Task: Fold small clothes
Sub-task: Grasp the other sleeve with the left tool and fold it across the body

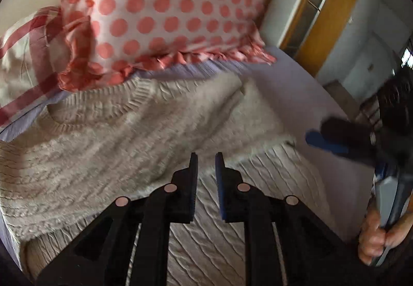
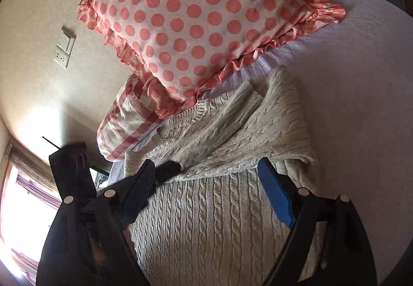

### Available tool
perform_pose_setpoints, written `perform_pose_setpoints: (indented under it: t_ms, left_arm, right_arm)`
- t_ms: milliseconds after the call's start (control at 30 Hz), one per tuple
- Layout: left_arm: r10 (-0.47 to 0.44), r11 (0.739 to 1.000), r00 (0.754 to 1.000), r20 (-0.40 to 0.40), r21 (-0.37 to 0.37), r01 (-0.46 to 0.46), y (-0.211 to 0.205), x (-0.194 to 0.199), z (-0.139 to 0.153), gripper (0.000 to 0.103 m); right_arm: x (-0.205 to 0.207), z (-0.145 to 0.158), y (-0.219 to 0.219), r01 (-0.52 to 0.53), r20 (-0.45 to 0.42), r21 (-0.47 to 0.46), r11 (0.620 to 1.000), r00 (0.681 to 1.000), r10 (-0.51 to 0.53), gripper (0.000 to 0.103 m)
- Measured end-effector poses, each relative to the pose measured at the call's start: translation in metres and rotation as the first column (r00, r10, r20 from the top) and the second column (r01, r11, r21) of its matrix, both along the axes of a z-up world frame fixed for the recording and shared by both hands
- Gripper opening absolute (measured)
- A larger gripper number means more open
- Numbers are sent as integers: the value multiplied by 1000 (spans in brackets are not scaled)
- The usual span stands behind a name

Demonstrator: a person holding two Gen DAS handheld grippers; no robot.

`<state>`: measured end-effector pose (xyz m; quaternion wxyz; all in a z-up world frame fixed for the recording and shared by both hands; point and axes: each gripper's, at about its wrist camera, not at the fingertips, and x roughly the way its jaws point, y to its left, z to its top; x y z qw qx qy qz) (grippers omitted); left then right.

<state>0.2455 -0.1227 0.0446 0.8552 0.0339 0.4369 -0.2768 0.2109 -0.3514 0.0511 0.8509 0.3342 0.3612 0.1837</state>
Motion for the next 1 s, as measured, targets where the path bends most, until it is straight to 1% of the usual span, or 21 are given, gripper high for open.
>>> perform_pose_setpoints:
  t_ms: [33,67,100,133,167,200,267,300,367,400,467,567,633,667,700,733,767,833,900,933,1000]
  left_arm:
    - [-15,1000,1000,17,15,15,5,-12,0,23]
    - [-13,1000,999,36,25,12,11,-23,2,37]
    - [-4,1000,998,60,29,2,22,-34,5,41]
    - [13,999,996,89,32,-16,38,-45,9,49]
    - [33,999,993,110,36,-37,54,-52,14,53]
    - [58,997,990,129,43,-64,71,-61,16,55]
    - [107,992,985,138,52,-115,91,-73,17,62]
    - [134,988,982,134,55,-142,102,-77,17,63]
    - [188,979,976,113,53,-195,127,-81,13,64]
    - [213,974,972,100,51,-219,139,-85,11,65]
    - [244,968,966,86,44,-248,158,-90,10,65]
    - [275,960,959,72,26,-277,179,-98,6,69]
    - [286,958,956,64,12,-287,185,-100,4,70]
    - [287,958,956,61,7,-288,187,-100,2,70]
    - [287,958,956,61,1,-288,188,-100,3,70]
    - [286,958,956,62,-2,-286,188,-100,3,71]
    - [285,958,956,66,-5,-286,189,-101,4,71]
    - [288,958,954,84,-11,-288,191,-104,6,74]
    - [300,954,948,107,-6,-301,196,-108,9,76]
    - [307,951,945,111,-6,-309,199,-110,9,76]
    - [320,947,941,108,-14,-320,205,-111,10,77]
  right_arm:
    - [2,0,-2,-5,2,4,1000,1000,5,83]
    - [4,0,-1,-13,2,6,1000,1000,13,82]
    - [8,0,1,-20,-1,7,1000,1000,20,81]
    - [14,-1,4,-27,-9,5,1000,1000,27,75]
    - [20,-1,7,-35,-16,0,999,999,35,71]
    - [28,-1,11,-43,-26,-8,999,999,43,70]
    - [50,-5,16,-37,-72,-14,999,997,36,65]
    - [61,-8,16,-24,-96,-12,1000,995,22,64]
    - [82,-13,13,34,-145,-32,999,989,-39,63]
    - [90,-14,11,60,-152,-42,997,986,-66,63]
    - [102,-20,8,107,-175,-86,991,977,-121,63]
    - [117,-38,6,138,-221,-80,987,963,-153,63]
    - [122,-40,6,166,-200,-88,982,963,-181,63]
    - [124,-40,7,172,-190,-93,981,964,-186,52]
    - [126,-38,10,170,-172,-112,979,967,-187,38]
    - [127,-35,14,153,-153,-148,977,973,-175,20]
    - [125,-32,15,151,-140,-171,974,974,-176,14]
    - [113,-19,14,146,-77,-153,977,984,-159,14]
    - [95,-1,14,159,0,-174,972,987,-161,14]
    - [83,8,13,174,33,-184,967,985,-171,14]
    - [65,17,9,223,66,-213,951,975,-214,14]
